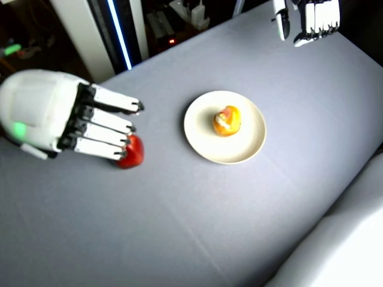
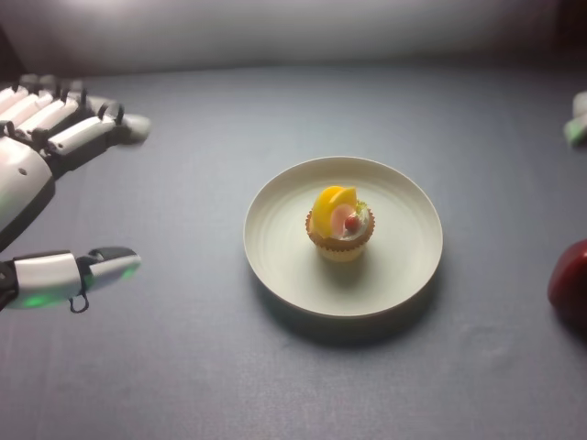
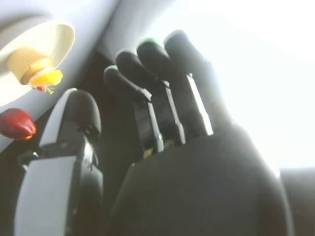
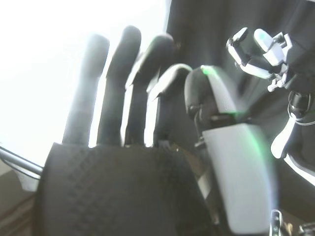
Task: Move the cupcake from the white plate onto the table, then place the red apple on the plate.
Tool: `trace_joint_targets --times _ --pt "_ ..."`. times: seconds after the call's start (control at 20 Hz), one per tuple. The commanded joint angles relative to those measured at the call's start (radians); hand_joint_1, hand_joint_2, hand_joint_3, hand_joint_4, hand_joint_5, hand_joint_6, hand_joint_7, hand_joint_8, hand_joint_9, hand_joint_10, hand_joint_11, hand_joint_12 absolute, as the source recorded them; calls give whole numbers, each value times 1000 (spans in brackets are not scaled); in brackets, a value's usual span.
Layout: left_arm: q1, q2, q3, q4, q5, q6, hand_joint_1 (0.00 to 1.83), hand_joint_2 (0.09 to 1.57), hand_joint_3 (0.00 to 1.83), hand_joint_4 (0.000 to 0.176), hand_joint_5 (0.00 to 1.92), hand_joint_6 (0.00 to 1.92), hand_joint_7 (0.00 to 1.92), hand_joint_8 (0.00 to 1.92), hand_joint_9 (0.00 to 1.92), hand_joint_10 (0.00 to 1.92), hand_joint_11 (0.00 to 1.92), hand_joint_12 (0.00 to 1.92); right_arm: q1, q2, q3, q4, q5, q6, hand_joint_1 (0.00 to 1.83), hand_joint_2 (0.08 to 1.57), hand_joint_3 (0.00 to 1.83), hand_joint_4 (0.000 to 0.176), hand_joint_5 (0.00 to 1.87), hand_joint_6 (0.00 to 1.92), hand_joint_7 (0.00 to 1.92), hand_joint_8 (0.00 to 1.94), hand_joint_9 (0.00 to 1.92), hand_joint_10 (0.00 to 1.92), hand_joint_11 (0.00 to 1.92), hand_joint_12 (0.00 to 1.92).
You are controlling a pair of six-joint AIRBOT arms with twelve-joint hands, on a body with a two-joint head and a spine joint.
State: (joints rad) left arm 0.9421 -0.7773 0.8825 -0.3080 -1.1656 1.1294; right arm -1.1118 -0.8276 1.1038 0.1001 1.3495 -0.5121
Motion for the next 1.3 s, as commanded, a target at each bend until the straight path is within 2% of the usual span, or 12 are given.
trace_joint_targets --times 0.0,0.2,0.3,0.4,0.5,0.6,0.65,0.75,0.8,0.9,1.0,1.25 --pt "-8 5 -4 -3 -141 2 600 989 16 118 166 9 115 8 39 10 8 111 7 10 6 39 134 5 693 1055 4 34 307 0 279 1 255 19 0 729" --pt "-28 -14 12 9 -109 2 614 1007 9 110 169 3 99 2 33 2 0 82 -2 11 5 56 162 5 632 1051 0 84 262 0 222 0 177 1 0 509" --pt "-85 -61 53 32 -31 -1 632 993 0 101 198 12 99 3 28 5 29 90 -2 12 1 55 170 5 614 1045 2 74 259 0 218 0 187 0 9 565" --pt "-172 -132 121 77 88 -32 597 973 0 151 179 1 116 7 68 16 53 105 -6 12 -1 48 175 5 630 1055 2 84 246 1 196 1 140 1 0 447" --pt "-249 -200 181 127 191 -62 660 957 0 173 210 4 162 6 131 13 148 142 -10 10 -1 47 174 5 644 1056 0 94 234 0 197 1 146 2 0 444" --pt "-340 -272 238 183 298 -75 834 909 0 164 265 6 205 4 153 5 195 157 -14 7 2 47 174 5 650 1051 0 74 232 0 206 2 155 3 0 467" --pt "-381 -316 267 214 347 -89 936 877 0 124 305 4 238 3 187 6 225 181 -16 3 6 49 174 5 664 1052 0 74 231 0 201 0 149 0 0 465" --pt "-411 -364 294 234 385 -93 982 859 0 135 318 0 250 3 232 0 56 635 -16 -7 15 49 171 5 646 1047 0 68 234 1 199 1 162 5 21 480" --pt "-420 -392 311 235 401 -93 998 861 0 128 297 0 230 0 229 0 10 686 -16 -12 19 52 169 5 635 1052 0 55 231 0 200 1 164 5 16 481" --pt "-437 -445 346 244 436 -96 948 877 1 158 262 1 195 4 170 9 0 428 -16 -17 23 57 163 5 594 1038 0 52 248 6 221 8 184 11 43 492" --pt "-448 -482 374 246 466 -98 912 859 0 175 248 0 218 1 236 3 0 736 -16 -21 27 60 157 5 581 1036 0 57 249 5 218 4 180 7 35 488" --pt "-472 -555 436 246 517 -100 891 879 2 147 348 4 367 6 367 12 0 1073 -16 -24 31 62 152 5 600 1050 4 34 265 5 226 3 190 5 44 485"
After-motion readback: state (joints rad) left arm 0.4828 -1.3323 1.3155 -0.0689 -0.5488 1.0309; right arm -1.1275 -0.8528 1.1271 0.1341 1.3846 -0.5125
